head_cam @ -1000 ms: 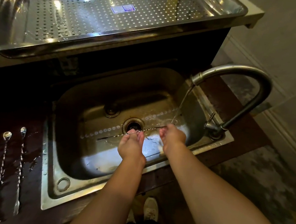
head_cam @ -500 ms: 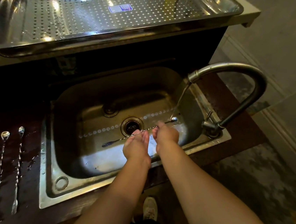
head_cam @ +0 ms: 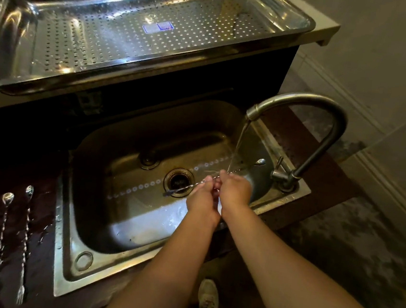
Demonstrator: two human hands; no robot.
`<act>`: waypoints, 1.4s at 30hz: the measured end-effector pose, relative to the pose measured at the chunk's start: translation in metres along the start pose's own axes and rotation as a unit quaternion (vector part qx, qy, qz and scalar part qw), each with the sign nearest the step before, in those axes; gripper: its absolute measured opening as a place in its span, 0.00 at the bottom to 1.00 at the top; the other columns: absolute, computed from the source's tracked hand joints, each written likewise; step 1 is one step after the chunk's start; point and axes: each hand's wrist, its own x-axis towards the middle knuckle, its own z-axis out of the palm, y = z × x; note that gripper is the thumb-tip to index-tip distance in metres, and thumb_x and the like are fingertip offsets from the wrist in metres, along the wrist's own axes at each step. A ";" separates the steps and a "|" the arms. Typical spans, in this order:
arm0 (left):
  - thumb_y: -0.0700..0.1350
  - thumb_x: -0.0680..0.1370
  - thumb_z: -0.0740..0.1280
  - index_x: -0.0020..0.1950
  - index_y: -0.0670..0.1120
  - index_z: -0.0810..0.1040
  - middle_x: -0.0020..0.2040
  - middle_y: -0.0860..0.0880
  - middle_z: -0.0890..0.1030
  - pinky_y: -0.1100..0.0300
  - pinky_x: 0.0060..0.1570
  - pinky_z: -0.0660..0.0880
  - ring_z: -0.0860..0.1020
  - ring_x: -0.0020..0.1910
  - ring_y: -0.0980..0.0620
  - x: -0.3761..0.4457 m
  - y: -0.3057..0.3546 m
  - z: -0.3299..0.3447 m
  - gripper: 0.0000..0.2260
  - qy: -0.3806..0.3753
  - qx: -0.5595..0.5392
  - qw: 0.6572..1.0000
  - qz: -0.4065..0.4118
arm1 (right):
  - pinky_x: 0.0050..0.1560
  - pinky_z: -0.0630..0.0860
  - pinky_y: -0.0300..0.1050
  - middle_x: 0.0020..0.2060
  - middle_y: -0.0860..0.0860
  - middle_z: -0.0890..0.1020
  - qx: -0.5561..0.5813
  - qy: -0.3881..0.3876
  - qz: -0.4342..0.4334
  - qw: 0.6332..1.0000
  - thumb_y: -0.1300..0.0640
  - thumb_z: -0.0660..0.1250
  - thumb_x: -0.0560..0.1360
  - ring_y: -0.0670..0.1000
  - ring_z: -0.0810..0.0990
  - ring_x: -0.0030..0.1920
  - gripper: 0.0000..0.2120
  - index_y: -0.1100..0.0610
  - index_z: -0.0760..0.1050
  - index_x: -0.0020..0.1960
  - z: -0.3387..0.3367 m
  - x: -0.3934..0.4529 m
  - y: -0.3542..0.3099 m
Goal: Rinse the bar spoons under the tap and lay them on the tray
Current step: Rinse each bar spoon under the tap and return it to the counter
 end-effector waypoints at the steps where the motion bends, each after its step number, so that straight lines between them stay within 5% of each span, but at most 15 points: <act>1: 0.42 0.80 0.64 0.44 0.41 0.77 0.35 0.45 0.78 0.58 0.35 0.76 0.76 0.31 0.51 -0.001 -0.001 0.005 0.07 -0.008 0.006 1.000 -0.009 | 0.39 0.79 0.52 0.27 0.53 0.80 -0.002 0.008 -0.012 1.000 0.56 0.66 0.77 0.54 0.79 0.32 0.14 0.56 0.75 0.32 -0.003 0.002 -0.004; 5: 0.43 0.79 0.65 0.41 0.41 0.75 0.30 0.47 0.76 0.66 0.24 0.74 0.75 0.23 0.55 -0.003 -0.007 0.023 0.08 -0.007 -0.009 1.000 -0.012 | 0.36 0.76 0.48 0.23 0.49 0.77 0.024 0.043 -0.033 0.998 0.59 0.66 0.77 0.51 0.76 0.28 0.15 0.55 0.74 0.30 -0.018 0.013 -0.028; 10: 0.42 0.79 0.65 0.44 0.42 0.75 0.35 0.46 0.76 0.57 0.38 0.75 0.74 0.32 0.51 -0.005 -0.018 0.052 0.06 -0.062 0.011 0.998 -0.028 | 0.34 0.77 0.46 0.22 0.47 0.77 0.054 0.044 -0.040 0.997 0.55 0.66 0.77 0.50 0.77 0.28 0.17 0.55 0.77 0.30 -0.040 0.021 -0.045; 15: 0.40 0.78 0.66 0.45 0.40 0.78 0.39 0.44 0.80 0.49 0.57 0.77 0.79 0.41 0.47 -0.006 -0.025 0.076 0.04 -0.104 0.028 0.994 -0.035 | 0.47 0.81 0.54 0.23 0.50 0.79 0.038 0.064 -0.064 0.995 0.58 0.65 0.77 0.55 0.82 0.34 0.20 0.55 0.75 0.26 -0.051 0.028 -0.056; 21: 0.42 0.80 0.64 0.59 0.39 0.77 0.60 0.38 0.79 0.48 0.62 0.74 0.78 0.57 0.42 -0.002 -0.032 0.093 0.11 -0.150 0.078 0.985 -0.045 | 0.54 0.80 0.59 0.34 0.55 0.82 0.044 0.111 -0.072 0.990 0.60 0.61 0.78 0.57 0.84 0.44 0.13 0.57 0.78 0.36 -0.057 0.038 -0.068; 29: 0.44 0.80 0.64 0.54 0.42 0.79 0.58 0.39 0.80 0.47 0.62 0.74 0.79 0.56 0.42 0.005 -0.030 0.106 0.09 -0.173 0.111 0.977 -0.057 | 0.54 0.81 0.55 0.38 0.54 0.83 0.047 0.136 -0.087 0.986 0.58 0.60 0.79 0.53 0.84 0.43 0.12 0.54 0.78 0.40 -0.059 0.042 -0.079; 33: 0.44 0.79 0.64 0.48 0.43 0.79 0.58 0.39 0.81 0.46 0.62 0.74 0.79 0.56 0.41 0.006 -0.029 0.106 0.07 -0.169 0.097 0.979 -0.061 | 0.52 0.81 0.51 0.40 0.54 0.84 0.048 0.132 -0.087 0.986 0.57 0.60 0.79 0.52 0.84 0.44 0.10 0.59 0.80 0.48 -0.057 0.043 -0.079; 37: 0.45 0.79 0.64 0.60 0.38 0.78 0.61 0.37 0.79 0.44 0.64 0.72 0.77 0.61 0.39 0.003 -0.023 0.095 0.13 -0.142 0.097 0.984 -0.051 | 0.50 0.81 0.51 0.39 0.55 0.83 0.018 0.118 -0.092 0.989 0.58 0.61 0.79 0.54 0.84 0.45 0.10 0.57 0.78 0.43 -0.048 0.037 -0.072; 42: 0.50 0.76 0.68 0.39 0.43 0.80 0.44 0.41 0.84 0.52 0.48 0.79 0.82 0.44 0.42 0.008 -0.009 0.062 0.12 -0.012 0.233 0.972 0.013 | 0.52 0.78 0.50 0.40 0.54 0.82 -0.018 0.089 -0.058 0.994 0.61 0.61 0.79 0.56 0.82 0.46 0.09 0.55 0.77 0.41 -0.024 0.028 -0.049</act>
